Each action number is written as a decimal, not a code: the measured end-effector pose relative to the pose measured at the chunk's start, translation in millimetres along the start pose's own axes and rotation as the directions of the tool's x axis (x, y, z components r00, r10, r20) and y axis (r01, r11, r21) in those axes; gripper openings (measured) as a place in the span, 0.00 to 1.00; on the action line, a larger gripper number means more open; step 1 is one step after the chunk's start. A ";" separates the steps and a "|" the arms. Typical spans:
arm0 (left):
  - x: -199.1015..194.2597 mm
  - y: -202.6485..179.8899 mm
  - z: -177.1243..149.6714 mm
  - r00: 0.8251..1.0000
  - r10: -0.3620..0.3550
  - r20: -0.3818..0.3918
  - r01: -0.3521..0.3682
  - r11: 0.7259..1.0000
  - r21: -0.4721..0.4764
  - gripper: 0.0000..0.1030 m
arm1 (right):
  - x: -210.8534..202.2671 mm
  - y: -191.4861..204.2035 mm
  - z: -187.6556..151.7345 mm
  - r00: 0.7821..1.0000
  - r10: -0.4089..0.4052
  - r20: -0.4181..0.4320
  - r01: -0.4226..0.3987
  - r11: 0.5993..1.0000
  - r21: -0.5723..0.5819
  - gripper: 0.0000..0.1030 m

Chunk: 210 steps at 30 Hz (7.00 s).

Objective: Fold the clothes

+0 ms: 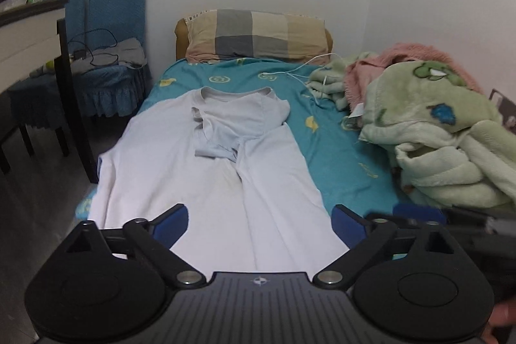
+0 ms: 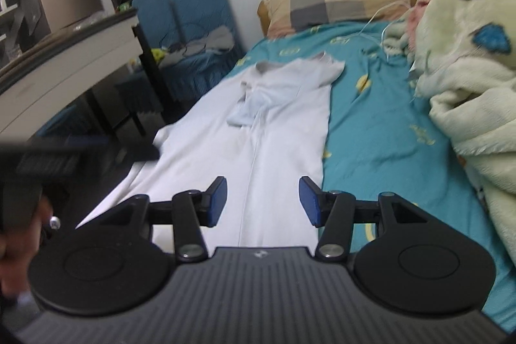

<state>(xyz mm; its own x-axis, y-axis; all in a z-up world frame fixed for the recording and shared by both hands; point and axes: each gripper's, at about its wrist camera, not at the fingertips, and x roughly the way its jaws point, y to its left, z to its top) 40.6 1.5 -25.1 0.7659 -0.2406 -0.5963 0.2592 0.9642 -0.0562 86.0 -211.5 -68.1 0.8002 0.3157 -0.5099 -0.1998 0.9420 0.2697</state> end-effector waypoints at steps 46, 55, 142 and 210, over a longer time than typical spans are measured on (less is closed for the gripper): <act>77.8 189.2 -31.4 0.976 0.102 -0.193 -0.166 0.922 -0.350 0.99 | 516.7 332.1 28.7 0.867 -0.182 -0.464 -0.356 0.425 -0.832 0.37; 71.9 189.3 -33.2 0.973 0.156 -0.167 -0.212 0.891 -0.401 0.99 | 483.1 313.0 96.6 0.957 -0.073 -0.280 -0.169 0.643 -0.747 0.04; 364.9 114.8 131.1 0.967 0.239 0.083 -0.242 0.970 0.028 0.68 | 114.7 -44.8 22.2 0.977 -0.138 -0.165 0.167 0.969 0.179 0.67; 231.9 96.0 89.0 0.998 -0.034 -0.049 0.038 0.996 0.077 0.50 | 149.9 -46.0 6.8 0.949 -0.125 -0.290 0.171 0.975 0.142 0.67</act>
<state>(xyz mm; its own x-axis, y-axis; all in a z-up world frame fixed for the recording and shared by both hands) 295.4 28.3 -97.5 0.7269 -0.2674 -0.6325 0.3323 0.9430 -0.0167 219.0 -208.2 -151.4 0.6203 0.2150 -0.7543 0.0226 0.9564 0.2913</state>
